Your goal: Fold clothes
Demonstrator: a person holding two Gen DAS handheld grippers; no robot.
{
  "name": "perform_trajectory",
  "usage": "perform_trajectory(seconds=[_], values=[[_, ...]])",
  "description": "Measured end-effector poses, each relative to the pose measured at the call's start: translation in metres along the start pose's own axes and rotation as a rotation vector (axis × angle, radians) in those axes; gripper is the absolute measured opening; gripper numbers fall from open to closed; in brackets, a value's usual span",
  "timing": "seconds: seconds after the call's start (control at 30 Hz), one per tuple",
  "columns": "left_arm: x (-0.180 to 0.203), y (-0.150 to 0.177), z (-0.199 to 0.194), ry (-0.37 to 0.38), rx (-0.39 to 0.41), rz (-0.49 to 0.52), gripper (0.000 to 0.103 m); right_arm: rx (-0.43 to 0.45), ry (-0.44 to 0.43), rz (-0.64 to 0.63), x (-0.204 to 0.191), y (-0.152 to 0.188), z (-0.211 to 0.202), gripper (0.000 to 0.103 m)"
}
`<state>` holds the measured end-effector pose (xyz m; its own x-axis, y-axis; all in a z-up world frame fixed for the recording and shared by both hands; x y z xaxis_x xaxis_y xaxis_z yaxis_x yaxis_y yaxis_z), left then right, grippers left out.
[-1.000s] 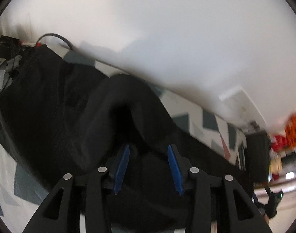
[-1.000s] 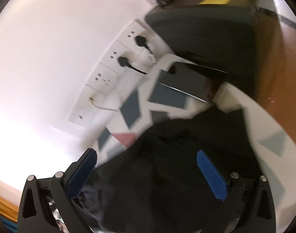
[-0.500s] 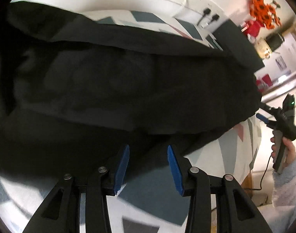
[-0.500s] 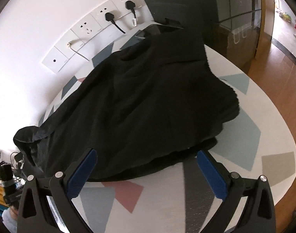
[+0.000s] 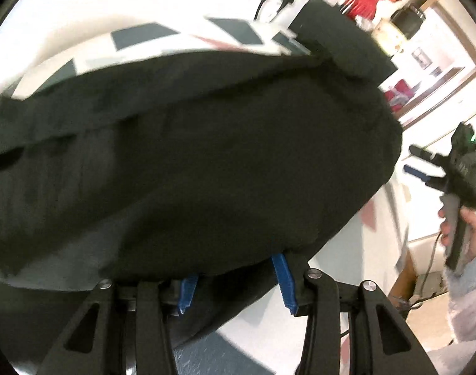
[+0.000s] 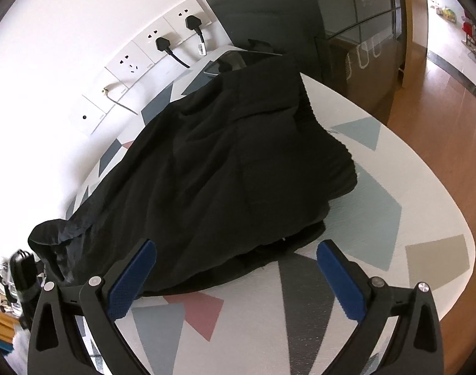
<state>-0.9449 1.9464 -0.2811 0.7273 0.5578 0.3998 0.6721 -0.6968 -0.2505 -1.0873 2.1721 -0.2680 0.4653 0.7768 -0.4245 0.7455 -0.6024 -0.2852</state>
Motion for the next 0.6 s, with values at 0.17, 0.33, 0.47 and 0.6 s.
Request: perform_trajectory(seconds=[0.17, 0.33, 0.47, 0.6], values=[[0.052, 0.030, 0.005, 0.128, -0.099, 0.158, 0.042, -0.005, -0.001, 0.015, 0.001, -0.003, 0.006, 0.103], [0.062, 0.060, 0.009, 0.076, -0.128, 0.249, 0.042, 0.009, -0.014, 0.043, 0.009, -0.001, -0.001, 0.103], [0.037, 0.057, 0.005, 0.114, -0.105, 0.125, 0.042, 0.019, -0.001, 0.059, 0.021, 0.000, -0.007, 0.103], [0.037, 0.045, 0.004, 0.123, -0.059, 0.068, 0.042, 0.044, 0.045, 0.090, 0.042, -0.004, -0.016, 0.103]])
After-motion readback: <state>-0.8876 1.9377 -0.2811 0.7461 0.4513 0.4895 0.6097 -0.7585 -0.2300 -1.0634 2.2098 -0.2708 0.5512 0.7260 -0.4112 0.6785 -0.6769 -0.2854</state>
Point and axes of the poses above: each gripper's, at about its wrist camera, not at the fingertips, and z roughly the way its jaws point, x to its right, y to its underside, the point moved 9 cm from there along z, roughly the way its jaws point, and after that the axes turned 7 degrees about -x, right-handed, at the moved point
